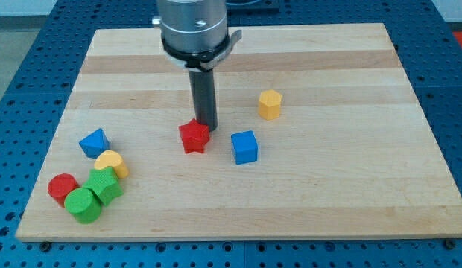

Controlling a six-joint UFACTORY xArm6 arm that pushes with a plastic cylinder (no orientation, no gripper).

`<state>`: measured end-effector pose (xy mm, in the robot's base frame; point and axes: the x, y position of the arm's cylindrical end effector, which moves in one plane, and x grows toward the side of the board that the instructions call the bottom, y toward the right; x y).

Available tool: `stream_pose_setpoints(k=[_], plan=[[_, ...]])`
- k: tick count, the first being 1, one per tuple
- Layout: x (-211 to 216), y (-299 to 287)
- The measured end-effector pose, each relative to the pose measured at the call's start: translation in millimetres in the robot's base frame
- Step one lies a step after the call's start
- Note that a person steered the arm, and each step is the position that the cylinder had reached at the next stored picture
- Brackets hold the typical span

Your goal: Move the red star into the yellow heart

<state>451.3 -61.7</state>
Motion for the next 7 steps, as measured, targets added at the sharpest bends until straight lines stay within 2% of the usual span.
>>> stream_pose_setpoints(k=[4,7], plan=[[23.8,-6.3],[49.2,23.2]])
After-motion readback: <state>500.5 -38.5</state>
